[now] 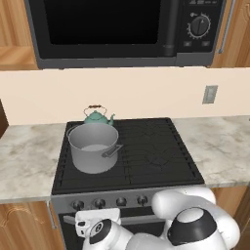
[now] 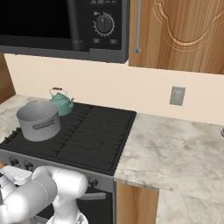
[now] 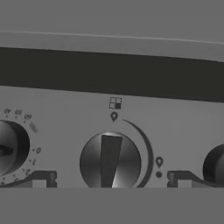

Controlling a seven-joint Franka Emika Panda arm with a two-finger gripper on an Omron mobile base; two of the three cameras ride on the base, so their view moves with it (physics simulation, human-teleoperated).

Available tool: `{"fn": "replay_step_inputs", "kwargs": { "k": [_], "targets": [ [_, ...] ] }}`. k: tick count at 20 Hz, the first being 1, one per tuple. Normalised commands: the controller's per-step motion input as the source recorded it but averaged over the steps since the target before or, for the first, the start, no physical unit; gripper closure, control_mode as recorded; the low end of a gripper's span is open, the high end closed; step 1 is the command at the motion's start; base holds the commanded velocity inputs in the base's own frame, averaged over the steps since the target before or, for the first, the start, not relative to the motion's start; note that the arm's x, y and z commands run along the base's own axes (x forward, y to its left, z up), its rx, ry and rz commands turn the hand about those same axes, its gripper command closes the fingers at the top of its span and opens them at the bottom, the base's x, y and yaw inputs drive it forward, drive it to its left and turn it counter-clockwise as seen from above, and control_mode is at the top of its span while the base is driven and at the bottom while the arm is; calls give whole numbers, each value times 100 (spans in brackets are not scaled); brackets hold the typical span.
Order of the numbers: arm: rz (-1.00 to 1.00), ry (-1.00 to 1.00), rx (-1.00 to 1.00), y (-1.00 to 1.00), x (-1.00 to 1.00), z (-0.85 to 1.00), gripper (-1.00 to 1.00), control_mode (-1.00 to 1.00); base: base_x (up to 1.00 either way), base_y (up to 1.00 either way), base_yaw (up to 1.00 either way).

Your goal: Pick the kettle from the cabinet and place it on a stove burner. Then pick the pot from the counter and place it on another stove burner. Finally, turn both burners on.

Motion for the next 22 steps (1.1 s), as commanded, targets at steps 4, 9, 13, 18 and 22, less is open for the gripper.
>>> {"fn": "replay_step_inputs", "kwargs": {
  "k": [4,9,13,18,22],
  "targets": [
    [0,-3,0,0,8,-2,-100,-100,0,0,0],
    [0,-1,0,0,8,0,-100,-100,0,0,0],
    [0,-1,0,0,9,0,-100,-100,0,0,0],
    [0,0,0,0,9,0,-100,-100,0,0,0],
    [0,0,0,0,12,-7,-100,-100,0,0,0]
  ]
}}
